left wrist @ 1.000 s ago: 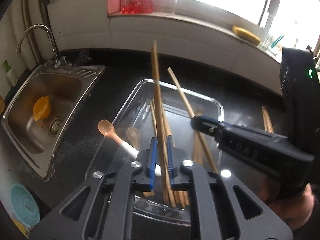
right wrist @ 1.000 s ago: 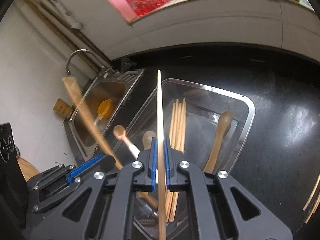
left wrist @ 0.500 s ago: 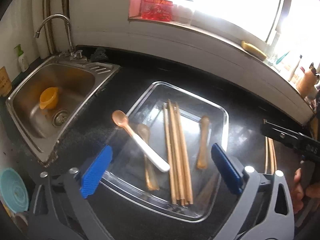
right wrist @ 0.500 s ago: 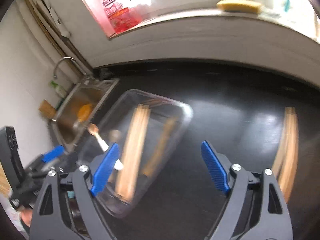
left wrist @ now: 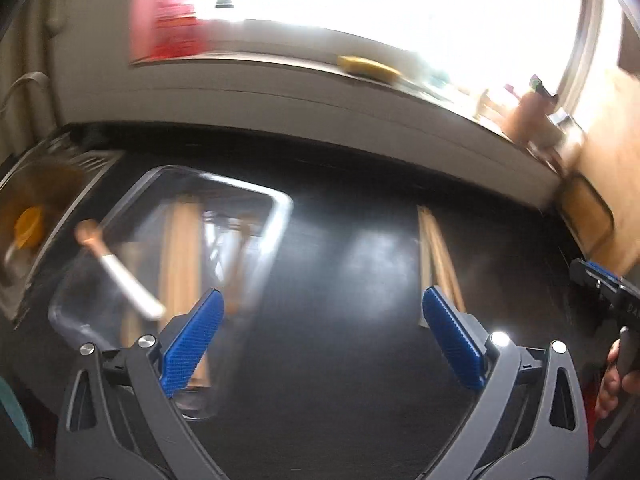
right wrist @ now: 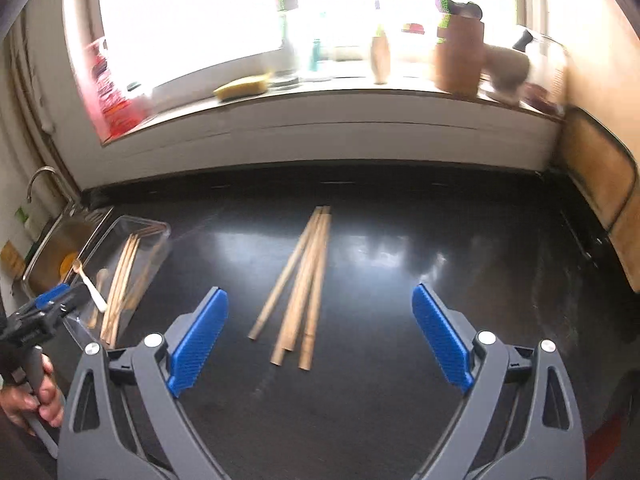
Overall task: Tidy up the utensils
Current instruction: 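Move both tools back over the remaining chopsticks, then grasp one chopstick with the left tool while the right tool grasps another, then carry both chopsticks into the clear tray and open both tools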
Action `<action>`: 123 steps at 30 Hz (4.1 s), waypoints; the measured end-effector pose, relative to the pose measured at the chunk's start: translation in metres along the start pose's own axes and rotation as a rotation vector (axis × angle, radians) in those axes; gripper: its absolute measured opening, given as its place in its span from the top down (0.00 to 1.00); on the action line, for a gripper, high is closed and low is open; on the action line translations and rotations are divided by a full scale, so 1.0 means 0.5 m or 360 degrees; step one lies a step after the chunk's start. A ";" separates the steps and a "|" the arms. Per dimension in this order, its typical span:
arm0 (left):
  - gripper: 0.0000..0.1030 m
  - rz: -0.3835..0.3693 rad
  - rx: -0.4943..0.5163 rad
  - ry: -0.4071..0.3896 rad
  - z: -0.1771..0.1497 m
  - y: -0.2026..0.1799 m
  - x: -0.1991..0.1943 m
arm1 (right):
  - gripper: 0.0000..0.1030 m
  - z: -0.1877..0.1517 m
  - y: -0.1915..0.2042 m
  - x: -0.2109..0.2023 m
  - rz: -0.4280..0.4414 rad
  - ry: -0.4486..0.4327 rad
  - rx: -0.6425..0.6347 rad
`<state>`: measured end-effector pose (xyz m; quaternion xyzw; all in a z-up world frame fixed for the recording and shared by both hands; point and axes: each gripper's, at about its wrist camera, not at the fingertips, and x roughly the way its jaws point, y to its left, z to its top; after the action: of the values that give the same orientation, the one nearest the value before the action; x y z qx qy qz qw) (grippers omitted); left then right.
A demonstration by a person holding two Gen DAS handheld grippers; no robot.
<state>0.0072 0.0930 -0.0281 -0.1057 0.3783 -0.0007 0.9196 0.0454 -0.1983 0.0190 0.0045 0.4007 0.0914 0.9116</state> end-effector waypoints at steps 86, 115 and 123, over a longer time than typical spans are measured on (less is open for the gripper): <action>0.95 0.0070 0.0142 0.0178 -0.023 -0.074 0.158 | 0.93 0.013 0.012 0.369 0.0036 0.0325 0.0041; 0.95 0.0405 -0.0204 -0.0033 0.021 0.160 -0.071 | 0.93 0.079 0.350 0.098 0.0815 0.0199 -0.0166; 0.94 0.0448 -0.0286 -0.0049 0.026 0.232 -0.104 | 0.93 0.078 0.485 0.132 0.0959 0.0301 -0.0183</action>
<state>-0.0302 0.2132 -0.0056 -0.1334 0.3738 0.1635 0.9032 0.0781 0.0538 0.0169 0.0629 0.4585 0.3796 0.8010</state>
